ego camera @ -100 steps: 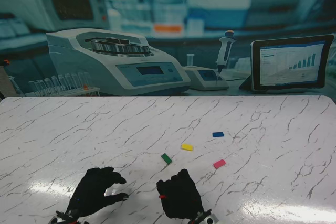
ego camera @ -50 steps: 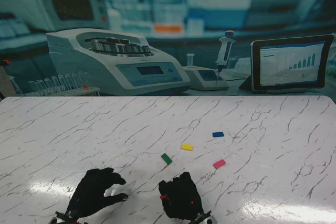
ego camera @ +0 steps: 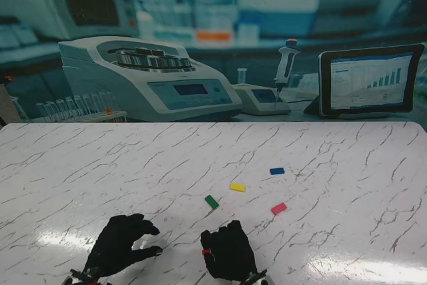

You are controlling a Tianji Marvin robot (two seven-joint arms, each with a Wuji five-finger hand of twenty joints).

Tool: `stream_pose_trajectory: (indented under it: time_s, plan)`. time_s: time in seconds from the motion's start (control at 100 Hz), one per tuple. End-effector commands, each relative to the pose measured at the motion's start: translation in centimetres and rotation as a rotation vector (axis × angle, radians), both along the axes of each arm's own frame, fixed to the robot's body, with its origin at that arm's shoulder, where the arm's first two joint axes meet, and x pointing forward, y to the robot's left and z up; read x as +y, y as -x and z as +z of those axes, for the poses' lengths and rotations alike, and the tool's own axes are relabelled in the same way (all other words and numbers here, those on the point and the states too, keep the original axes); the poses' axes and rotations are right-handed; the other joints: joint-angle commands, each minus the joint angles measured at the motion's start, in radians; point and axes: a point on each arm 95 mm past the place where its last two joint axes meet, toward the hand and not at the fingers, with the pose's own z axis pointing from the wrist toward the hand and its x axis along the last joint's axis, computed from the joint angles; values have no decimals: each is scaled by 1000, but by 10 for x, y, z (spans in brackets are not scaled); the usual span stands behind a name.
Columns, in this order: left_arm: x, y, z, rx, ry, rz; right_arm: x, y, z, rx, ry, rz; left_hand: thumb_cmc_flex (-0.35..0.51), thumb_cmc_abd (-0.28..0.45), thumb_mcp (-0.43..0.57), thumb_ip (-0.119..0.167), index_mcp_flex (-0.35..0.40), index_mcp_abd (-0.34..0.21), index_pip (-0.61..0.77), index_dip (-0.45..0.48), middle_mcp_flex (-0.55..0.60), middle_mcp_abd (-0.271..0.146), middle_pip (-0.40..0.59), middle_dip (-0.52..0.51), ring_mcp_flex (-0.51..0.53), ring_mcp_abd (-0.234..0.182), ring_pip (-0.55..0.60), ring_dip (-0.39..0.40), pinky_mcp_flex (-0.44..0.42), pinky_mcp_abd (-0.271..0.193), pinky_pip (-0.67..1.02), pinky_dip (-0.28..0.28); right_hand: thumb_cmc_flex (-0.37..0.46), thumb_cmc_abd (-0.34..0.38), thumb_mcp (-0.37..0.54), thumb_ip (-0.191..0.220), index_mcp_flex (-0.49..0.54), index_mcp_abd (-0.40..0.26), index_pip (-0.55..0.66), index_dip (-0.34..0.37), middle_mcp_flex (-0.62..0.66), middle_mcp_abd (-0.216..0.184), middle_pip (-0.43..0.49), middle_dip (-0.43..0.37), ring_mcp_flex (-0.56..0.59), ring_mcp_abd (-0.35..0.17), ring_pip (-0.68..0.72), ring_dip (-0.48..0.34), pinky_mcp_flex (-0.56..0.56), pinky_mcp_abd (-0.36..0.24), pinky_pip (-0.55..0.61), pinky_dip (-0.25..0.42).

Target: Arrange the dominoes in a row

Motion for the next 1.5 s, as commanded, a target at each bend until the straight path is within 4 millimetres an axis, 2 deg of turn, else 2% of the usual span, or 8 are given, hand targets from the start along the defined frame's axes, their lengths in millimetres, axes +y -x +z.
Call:
stream_pose_trajectory:
  time_s: [0.0, 0.35, 0.81, 1.06, 1.11, 1.19, 1.39, 1.49]
  plan:
    - [-3, 4, -3, 16, 17, -16, 3, 5, 0, 11, -14, -4, 8, 17, 10, -4, 3, -15, 9, 14, 12, -15, 11, 14, 8, -13, 0, 12, -7, 23, 23, 14, 29, 13, -2, -30, -23, 22, 23, -11, 1, -6, -3, -6, -6, -3, -8, -4, -20, -12, 22, -8]
    - [-3, 3, -4, 15, 21, -16, 2, 3, 2, 26, -17, -16, 3, 18, 10, -4, 4, -13, 12, 15, 13, -12, 11, 15, 9, -12, 1, 13, -8, 25, 26, 16, 7, 14, -55, -65, -42, 58, -19, 1, -26, 18, -18, -3, -29, 15, -19, -5, -32, -2, 12, -11]
    - [-2, 2, -5, 15, 20, -16, -1, -1, 4, 48, -16, -10, 4, 19, 10, -4, 4, -15, 13, 14, 14, -15, 12, 15, 9, -13, 0, 12, -7, 24, 26, 15, -43, 40, -97, -63, -46, 86, -196, 77, -90, 66, -90, 32, -87, 49, -60, -1, -69, 18, -31, -9]
    - [-2, 2, -6, 15, 19, -15, -5, -3, 7, 69, -5, 7, 4, 18, 10, -4, 2, -14, 13, 14, 13, -14, 11, 16, 9, -13, 0, 13, -7, 24, 25, 15, -103, 99, -139, -45, -19, 103, -365, 162, -132, 83, -128, 43, -125, 64, -92, 3, -91, 33, -63, -5]
    - [-2, 2, -6, 16, 20, -15, -6, -3, 8, 74, -3, 13, 3, 17, 10, -4, 3, -15, 14, 14, 14, -15, 12, 16, 10, -12, 0, 13, -7, 25, 26, 15, -126, 127, -169, -30, -11, 110, -408, 185, -141, 88, -138, 42, -134, 70, -104, 2, -97, 38, -75, -8]
    - [-2, 2, -6, 18, 21, -14, -10, -4, 11, 80, -4, 20, 2, 16, 9, -4, 3, -13, 13, 14, 14, -15, 12, 16, 8, -12, 0, 13, -7, 25, 26, 15, -153, 168, -235, 25, 3, 120, -501, 262, -163, 99, -157, 45, -153, 83, -119, 6, -107, 48, -97, -4]
    - [-2, 2, -6, 20, 21, -14, -19, -5, 20, 61, -7, 22, -13, 8, 5, -5, 1, -11, 11, 14, 11, -12, 11, 16, 8, -10, 0, 13, -9, 25, 26, 15, -244, 223, -356, -41, -15, 131, -583, 272, -211, 133, -206, 41, -197, 115, -151, 4, -142, 68, -139, -4]
    - [-1, 2, -6, 19, 21, -13, -24, -9, 28, 32, -3, 5, -17, 4, 5, -4, 0, -10, 10, 13, 10, -11, 10, 16, 5, -9, -2, 12, -10, 26, 25, 15, -260, 247, -391, -49, -24, 135, -627, 268, -234, 149, -237, 37, -213, 127, -177, -4, -149, 77, -152, -2]
